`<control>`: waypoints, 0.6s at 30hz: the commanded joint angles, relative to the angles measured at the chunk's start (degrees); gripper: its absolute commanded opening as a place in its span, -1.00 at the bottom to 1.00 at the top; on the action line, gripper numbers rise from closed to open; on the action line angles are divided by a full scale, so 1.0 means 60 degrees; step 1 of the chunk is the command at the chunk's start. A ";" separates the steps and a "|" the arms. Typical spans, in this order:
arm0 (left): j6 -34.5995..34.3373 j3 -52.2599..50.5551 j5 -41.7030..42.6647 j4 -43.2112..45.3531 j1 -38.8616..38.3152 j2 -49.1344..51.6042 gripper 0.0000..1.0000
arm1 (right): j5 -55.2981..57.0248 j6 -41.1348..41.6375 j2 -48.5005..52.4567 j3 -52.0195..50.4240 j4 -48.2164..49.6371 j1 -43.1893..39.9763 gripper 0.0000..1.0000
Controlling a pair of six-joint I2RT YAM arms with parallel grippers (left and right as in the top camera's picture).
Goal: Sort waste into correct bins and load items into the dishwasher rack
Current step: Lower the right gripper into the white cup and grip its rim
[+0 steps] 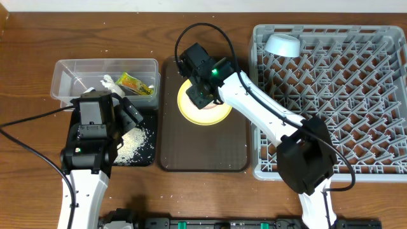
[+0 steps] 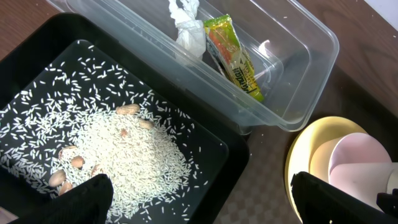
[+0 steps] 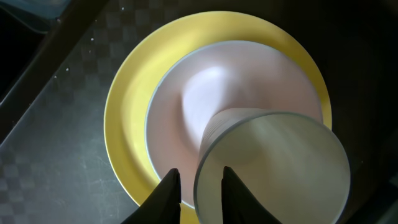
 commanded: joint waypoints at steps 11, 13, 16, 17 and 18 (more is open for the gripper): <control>0.0047 0.0138 -0.0109 -0.0015 0.0040 0.0011 0.89 | -0.0018 0.0066 0.0084 -0.0426 0.0058 0.0186 -0.74; 0.0047 0.0138 -0.0109 -0.0015 0.0040 0.0011 0.89 | 0.0011 0.0066 0.0084 -0.0426 0.0066 0.0186 -0.74; 0.0047 0.0138 -0.0109 -0.0015 0.0040 0.0011 0.89 | 0.0015 0.0066 0.0080 -0.0423 0.0058 0.0186 -0.83; 0.0044 0.0138 -0.0109 -0.0015 0.0040 0.0011 0.89 | 0.0018 0.0062 0.0080 -0.0423 0.0058 0.0186 -0.83; 0.0047 0.0138 -0.0109 -0.0015 0.0040 0.0011 0.89 | 0.0015 0.0062 0.0077 -0.0415 0.0073 0.0186 -0.83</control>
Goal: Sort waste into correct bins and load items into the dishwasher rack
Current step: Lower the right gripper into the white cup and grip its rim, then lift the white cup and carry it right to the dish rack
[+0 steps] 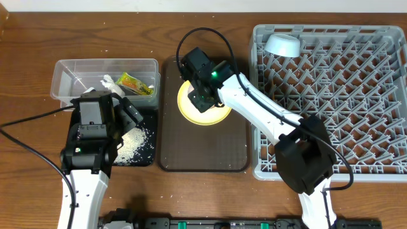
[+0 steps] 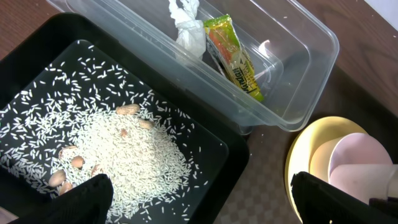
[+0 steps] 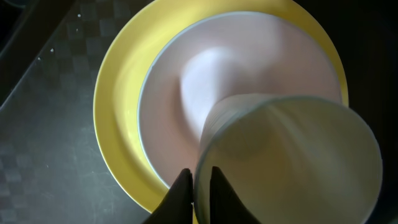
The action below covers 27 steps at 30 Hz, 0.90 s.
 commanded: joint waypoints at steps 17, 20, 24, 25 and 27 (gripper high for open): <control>0.0047 0.0138 -0.0106 -0.0011 0.0040 0.0011 0.89 | 0.0000 0.0051 0.0044 -0.0007 0.0226 0.0189 -0.98; 0.0047 0.0138 -0.0106 -0.0015 0.0040 0.0011 0.89 | -0.0004 0.0055 -0.0066 0.0186 0.0055 0.0186 -0.98; 0.0051 0.0138 -0.0106 -0.0011 0.0040 0.0011 0.89 | -0.0299 0.0055 -0.0583 0.0787 -0.0379 0.0073 -0.98; 0.0047 0.0138 -0.0106 -0.0011 0.0040 0.0011 0.89 | -0.0397 0.0055 -0.0780 0.0980 -0.0481 0.0011 -0.98; 0.0051 0.0138 -0.0106 -0.0011 0.0040 0.0011 0.89 | -0.0565 0.0055 -0.1122 0.1242 -0.0608 -0.0146 -0.98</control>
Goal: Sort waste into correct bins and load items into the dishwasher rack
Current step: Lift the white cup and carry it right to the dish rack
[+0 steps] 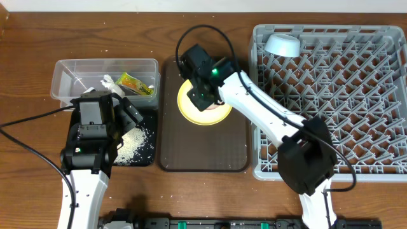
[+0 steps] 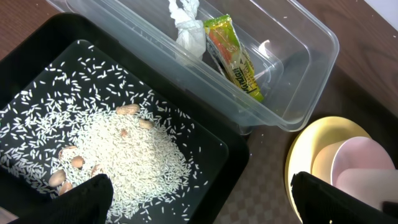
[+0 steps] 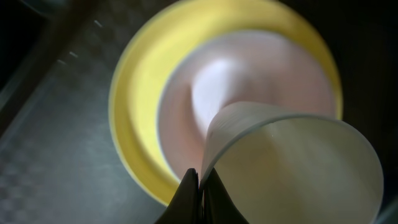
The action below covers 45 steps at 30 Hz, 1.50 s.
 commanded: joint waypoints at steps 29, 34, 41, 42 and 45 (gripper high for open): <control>0.0047 0.0138 -0.0109 -0.0015 0.0040 0.0011 0.89 | -0.9861 -0.1483 -0.0969 0.0313 -0.0812 -0.6404 -0.98; 0.0051 0.0138 -0.0109 -0.0015 0.0040 0.0011 0.89 | -0.9861 -0.1475 -0.0590 -0.0047 -0.0160 -0.6302 -0.97; 0.0047 0.0138 -0.0109 -0.0015 0.0040 0.0011 0.89 | -0.9861 -0.1468 -0.0532 -0.0586 0.0372 -0.6291 -0.98; 0.0051 0.0138 -0.0109 -0.0015 0.0040 0.0011 0.89 | -0.9857 -0.1472 -0.0532 -0.0710 0.0441 -0.6284 -0.98; 0.0051 0.0138 -0.0109 -0.0015 0.0040 0.0011 0.89 | -0.9857 -0.1468 -0.0532 -0.1042 0.0656 -0.6266 -0.98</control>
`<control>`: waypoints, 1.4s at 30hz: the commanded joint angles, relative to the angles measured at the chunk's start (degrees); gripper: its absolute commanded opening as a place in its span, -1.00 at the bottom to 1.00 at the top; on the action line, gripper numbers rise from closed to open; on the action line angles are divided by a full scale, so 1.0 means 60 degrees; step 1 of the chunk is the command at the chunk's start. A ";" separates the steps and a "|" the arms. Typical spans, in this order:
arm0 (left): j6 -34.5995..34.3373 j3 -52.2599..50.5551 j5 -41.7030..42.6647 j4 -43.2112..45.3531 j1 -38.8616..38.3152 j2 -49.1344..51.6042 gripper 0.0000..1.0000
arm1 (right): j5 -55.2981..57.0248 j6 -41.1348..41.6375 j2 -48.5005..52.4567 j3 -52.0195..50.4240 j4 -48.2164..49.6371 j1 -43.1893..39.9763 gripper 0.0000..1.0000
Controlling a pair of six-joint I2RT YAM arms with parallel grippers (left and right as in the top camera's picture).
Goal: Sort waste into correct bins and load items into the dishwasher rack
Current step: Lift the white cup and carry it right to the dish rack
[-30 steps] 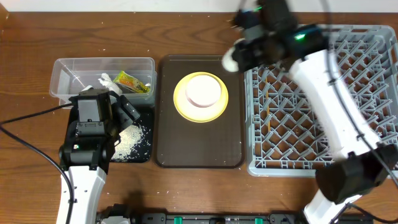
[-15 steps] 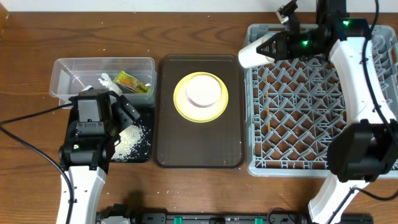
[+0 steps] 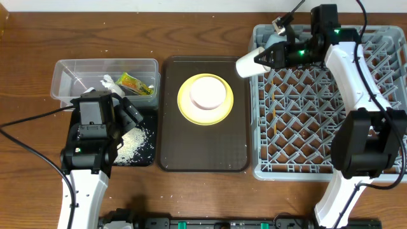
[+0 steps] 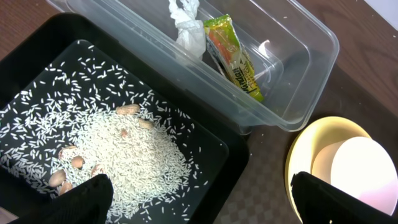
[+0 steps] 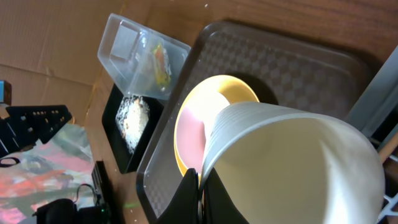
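My right gripper (image 3: 275, 55) is shut on the rim of a white paper cup (image 3: 252, 63), held on its side above the left edge of the grey dishwasher rack (image 3: 331, 108). In the right wrist view the cup (image 5: 292, 168) fills the lower right, its wall pinched between the fingertips (image 5: 189, 193). A yellow plate (image 3: 188, 108) with a pink bowl (image 3: 205, 93) on it sits on the brown tray (image 3: 203, 143). My left gripper (image 4: 199, 205) hangs open over the black tray of rice (image 4: 124, 149), holding nothing.
A clear plastic bin (image 3: 70, 70) at the left holds a crumpled tissue (image 4: 186, 28) and a green snack wrapper (image 4: 233, 56). Peanuts lie among the rice. The left arm's body stands at the front left.
My right gripper, which held the cup just above the pink bowl on the plate, is now at the rack's upper left edge with the cup still in it. The bowl stays on the plate.
The right gripper's fingers stood apart around the cup's rim, the cup in the pink bowl. They then closed on the rim, then held the cup slightly raised. Now the cup is held at the rack. The left arm stayed still throughout.
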 commanded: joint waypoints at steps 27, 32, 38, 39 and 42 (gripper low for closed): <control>0.0047 0.0138 -0.0106 -0.0015 0.0040 0.0007 0.89 | 0.0506 -0.0350 0.0022 -0.1231 0.0291 -0.0415 -0.98; 0.0047 0.0138 -0.0106 -0.0015 0.0040 0.0007 0.89 | 0.1093 -0.0350 0.0022 -0.1231 0.0015 -0.0608 -0.98; 0.0051 0.0138 -0.0106 -0.0015 0.0040 0.0007 0.89 | 0.1723 -0.0353 0.0022 -0.1231 -0.0098 -0.0750 -0.98; 0.0051 0.0138 -0.0106 -0.0015 0.0040 0.0007 0.89 | 0.1723 -0.0357 0.0022 -0.1231 -0.0095 -0.0772 -0.98; 0.0051 0.0138 -0.0106 -0.0015 0.0040 0.0007 0.89 | 0.1719 -0.0601 0.0022 -0.1231 -0.0102 -0.0787 -0.98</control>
